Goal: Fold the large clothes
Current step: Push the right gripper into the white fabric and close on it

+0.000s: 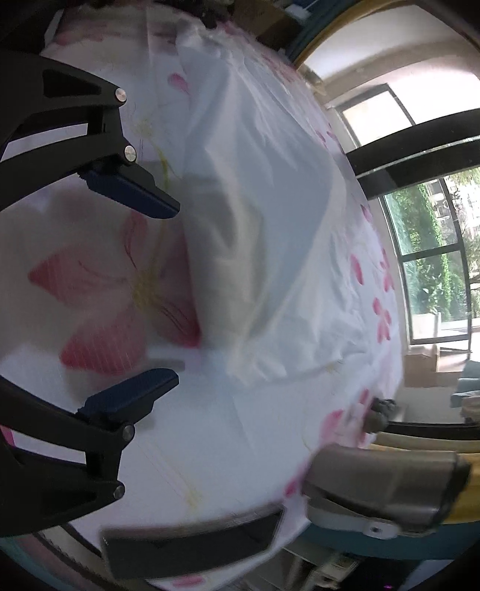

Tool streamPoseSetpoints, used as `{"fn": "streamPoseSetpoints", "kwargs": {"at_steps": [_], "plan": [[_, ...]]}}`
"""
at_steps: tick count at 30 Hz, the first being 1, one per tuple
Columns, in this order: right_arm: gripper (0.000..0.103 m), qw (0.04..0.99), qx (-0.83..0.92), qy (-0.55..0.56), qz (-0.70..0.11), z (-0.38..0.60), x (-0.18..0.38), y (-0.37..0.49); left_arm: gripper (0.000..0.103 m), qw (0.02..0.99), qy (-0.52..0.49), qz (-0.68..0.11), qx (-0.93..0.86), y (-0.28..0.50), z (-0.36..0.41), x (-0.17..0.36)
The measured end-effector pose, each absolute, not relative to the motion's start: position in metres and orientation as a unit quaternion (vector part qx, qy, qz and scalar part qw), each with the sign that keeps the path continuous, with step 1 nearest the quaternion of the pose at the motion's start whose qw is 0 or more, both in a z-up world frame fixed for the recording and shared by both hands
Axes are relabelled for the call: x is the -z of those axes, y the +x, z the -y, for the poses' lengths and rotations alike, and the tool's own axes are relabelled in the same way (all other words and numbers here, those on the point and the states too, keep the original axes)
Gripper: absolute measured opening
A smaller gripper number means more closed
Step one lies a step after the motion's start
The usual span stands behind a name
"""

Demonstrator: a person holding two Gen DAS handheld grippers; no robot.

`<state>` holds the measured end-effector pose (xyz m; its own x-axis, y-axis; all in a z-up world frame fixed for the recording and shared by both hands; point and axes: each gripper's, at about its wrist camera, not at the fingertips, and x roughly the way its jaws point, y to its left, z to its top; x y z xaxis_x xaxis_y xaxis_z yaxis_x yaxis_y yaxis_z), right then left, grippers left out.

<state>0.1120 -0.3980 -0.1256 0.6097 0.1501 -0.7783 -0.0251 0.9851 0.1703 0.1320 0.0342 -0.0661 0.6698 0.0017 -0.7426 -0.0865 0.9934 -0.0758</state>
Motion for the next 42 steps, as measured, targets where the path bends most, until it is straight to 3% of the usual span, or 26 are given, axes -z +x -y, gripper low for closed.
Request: {"fn": "streamPoseSetpoints", "kwargs": {"at_steps": [2,7,26,32,36,39,42], "plan": [[0.094,0.897,-0.053,0.086,-0.430,0.397,0.127,0.112,0.045,0.913,-0.048,-0.405,-0.017,0.139,-0.024,0.066],[0.101,0.901,-0.061,0.111,-0.415,0.396,0.127,0.123,0.045,0.914,-0.046,-0.404,-0.004,0.156,-0.003,0.067],[0.103,0.895,-0.119,0.189,-0.386,0.377,0.124,0.211,0.045,0.913,-0.007,-0.404,0.047,0.226,0.072,0.064],[0.103,0.872,-0.152,0.264,-0.382,0.378,0.126,0.231,0.045,0.908,-0.021,-0.414,0.060,0.250,0.086,0.074],[0.103,0.876,-0.154,0.240,-0.388,0.365,0.124,0.238,0.045,0.895,-0.012,-0.439,0.071,0.264,0.095,0.092],[0.100,0.873,-0.158,0.248,-0.390,0.356,0.124,0.242,0.049,0.899,-0.016,-0.432,0.063,0.263,0.098,0.096],[0.078,0.870,-0.174,0.242,-0.393,0.341,0.126,0.247,0.051,0.901,-0.009,-0.431,0.058,0.262,0.101,0.098]]}}
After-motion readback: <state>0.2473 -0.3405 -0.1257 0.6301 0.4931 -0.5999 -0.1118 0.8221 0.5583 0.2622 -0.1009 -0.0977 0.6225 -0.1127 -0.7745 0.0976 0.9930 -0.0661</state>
